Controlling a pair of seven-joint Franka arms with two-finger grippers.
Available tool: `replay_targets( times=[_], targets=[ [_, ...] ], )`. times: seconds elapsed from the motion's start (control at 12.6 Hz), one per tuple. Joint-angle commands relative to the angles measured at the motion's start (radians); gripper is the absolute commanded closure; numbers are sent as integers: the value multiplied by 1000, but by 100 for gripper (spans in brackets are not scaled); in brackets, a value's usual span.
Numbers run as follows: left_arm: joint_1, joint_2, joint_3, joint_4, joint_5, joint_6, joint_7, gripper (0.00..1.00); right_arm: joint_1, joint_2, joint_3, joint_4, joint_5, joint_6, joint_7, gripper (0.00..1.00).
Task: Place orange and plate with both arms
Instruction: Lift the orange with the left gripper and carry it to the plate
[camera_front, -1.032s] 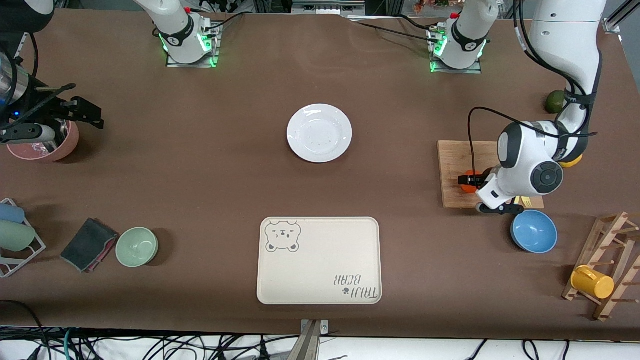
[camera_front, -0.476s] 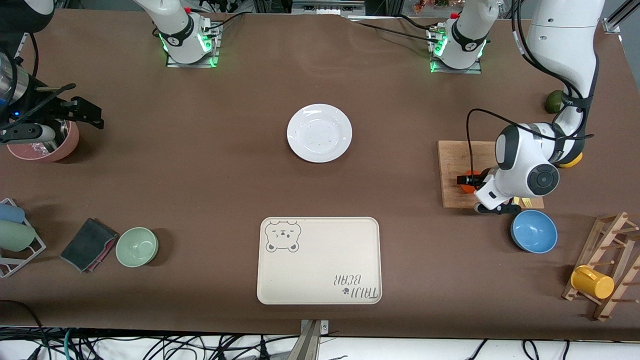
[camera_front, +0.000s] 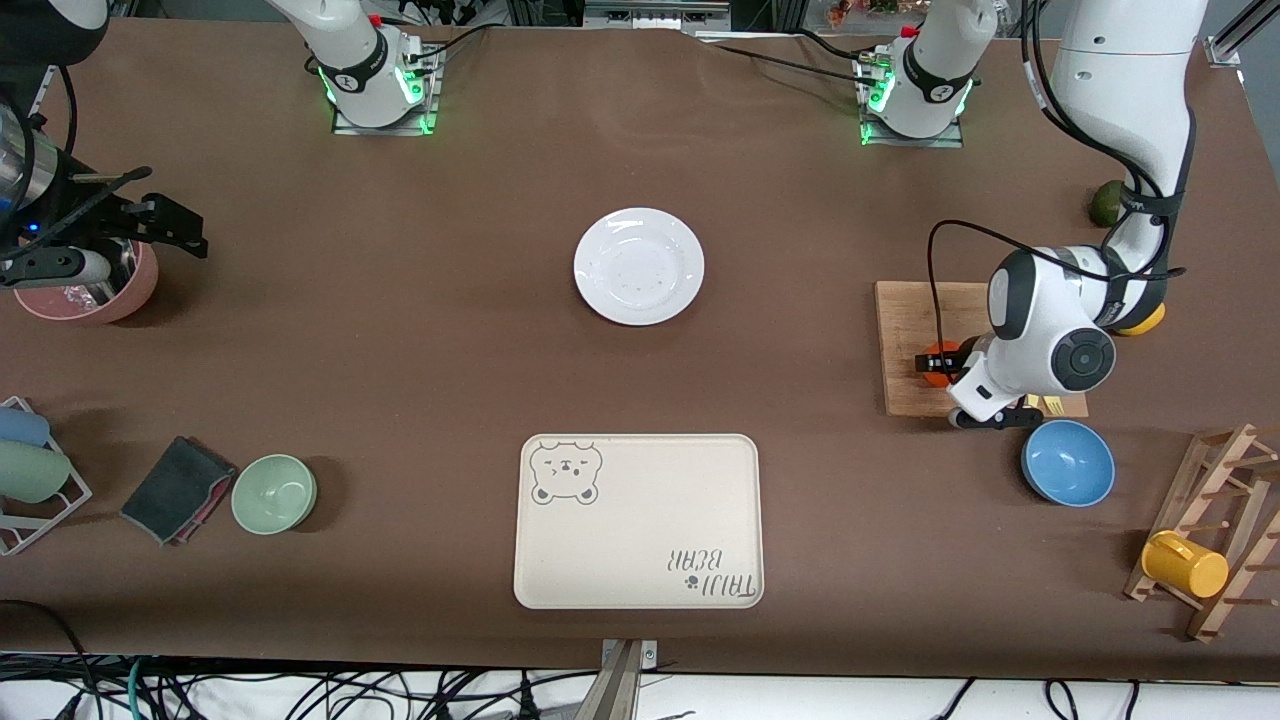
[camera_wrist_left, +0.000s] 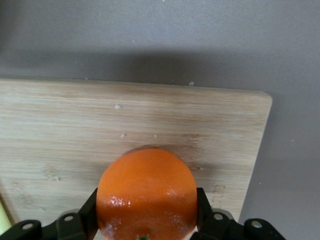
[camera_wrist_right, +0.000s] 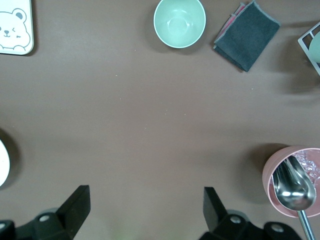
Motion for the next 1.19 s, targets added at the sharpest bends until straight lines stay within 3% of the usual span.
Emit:
replay_targets(
  times=[0.0, 0.4, 0.48, 0.56, 0.63, 0.87, 1.11],
  targets=[
    [-8, 5, -2, 18, -34, -6, -26, 51, -2, 2, 2, 18, -2, -19, -12, 0],
    [-12, -83, -61, 23, -81, -112, -82, 49, -2, 2, 2, 18, -1, -19, -12, 0],
    [-12, -92, -94, 23, -86, -121, -122, 54, -2, 2, 2, 16, -1, -19, -12, 0],
    [-11, -103, -132, 23, -86, -124, -162, 67, -2, 2, 2, 18, -1, -19, -12, 0],
    [-11, -112, -162, 23, -86, -127, -209, 71, -2, 2, 2, 18, -1, -19, -12, 0],
    [-12, -130, -229, 23, -86, -159, -314, 73, -2, 2, 2, 18, -1, -19, -12, 0],
    [-11, -150, -372, 23, -86, -161, -514, 73, -2, 2, 2, 18, -1, -19, -12, 0]
  ],
)
